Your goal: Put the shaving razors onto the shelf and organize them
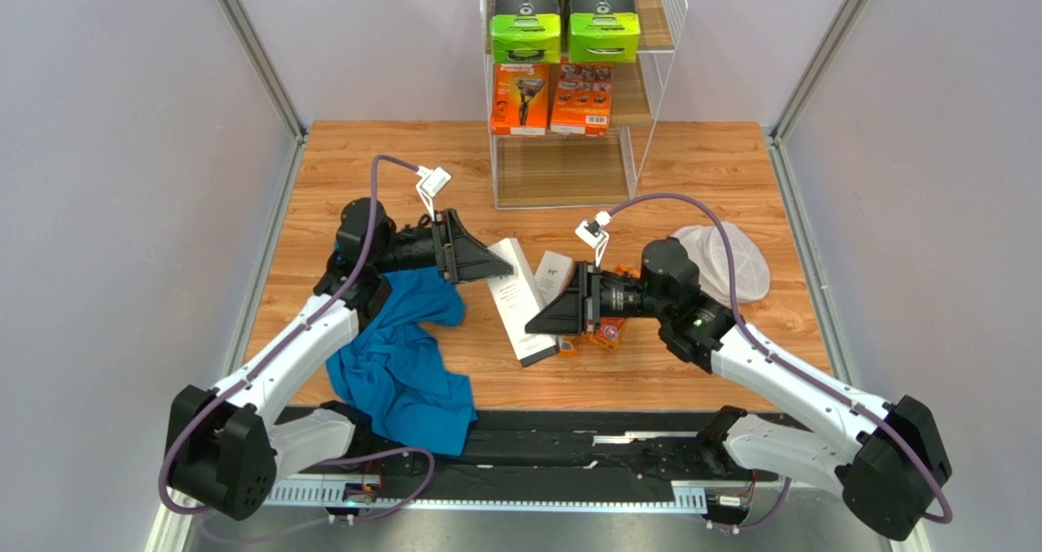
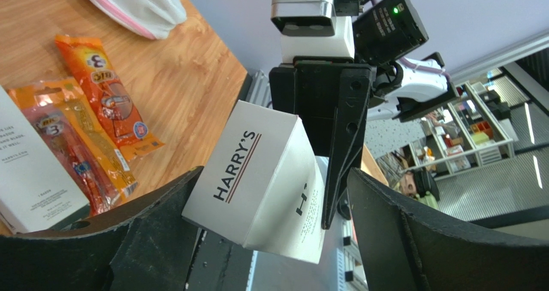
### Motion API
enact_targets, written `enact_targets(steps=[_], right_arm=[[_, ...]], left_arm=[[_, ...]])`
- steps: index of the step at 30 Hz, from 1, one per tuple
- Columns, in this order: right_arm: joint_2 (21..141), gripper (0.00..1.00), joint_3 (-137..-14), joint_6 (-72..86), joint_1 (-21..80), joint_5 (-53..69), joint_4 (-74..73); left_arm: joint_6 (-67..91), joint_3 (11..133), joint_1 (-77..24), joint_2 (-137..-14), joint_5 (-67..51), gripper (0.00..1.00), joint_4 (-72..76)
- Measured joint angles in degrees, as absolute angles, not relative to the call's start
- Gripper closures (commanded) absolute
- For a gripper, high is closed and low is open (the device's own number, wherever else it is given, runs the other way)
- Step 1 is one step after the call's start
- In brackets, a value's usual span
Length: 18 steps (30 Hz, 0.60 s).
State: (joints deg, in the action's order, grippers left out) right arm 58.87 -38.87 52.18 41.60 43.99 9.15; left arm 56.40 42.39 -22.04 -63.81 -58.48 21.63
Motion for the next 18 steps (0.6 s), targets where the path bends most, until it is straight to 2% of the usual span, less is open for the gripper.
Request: enact_targets(steps=[3,10,12,15,16,18], right_arm=[[59.3,0.91,-38.9,52.2,41.6,45.2,10.2],[62.2,0.91,-40.3,52.2,41.7,47.1,11.9],[63.3,0.91,-40.9,52.2,41.8,47.5,12.5],[64.6,0.90,-41.8,52.2,41.9,48.7,12.8],[64.9,0.89,-41.8,51.9,41.9,49.1,12.9],[65.4,0.88,-41.8,51.0,41.9,50.0,13.1]], left_arm=[[56.2,42.4,-22.0,-63.9,-59.9,0.25,21.6],[54.7,42.4,-22.2,-63.9,-61.5,0.27,19.9],[53.9,42.4,-22.8,-63.9,-61.4,0.32,19.2],[53.0,42.4,-24.0,-63.9,-61.5,0.48,17.5],[53.0,42.6,-24.0,-63.9,-61.8,0.57,17.1],[53.4,42.9,-24.2,-63.9,-62.8,0.63,16.7]])
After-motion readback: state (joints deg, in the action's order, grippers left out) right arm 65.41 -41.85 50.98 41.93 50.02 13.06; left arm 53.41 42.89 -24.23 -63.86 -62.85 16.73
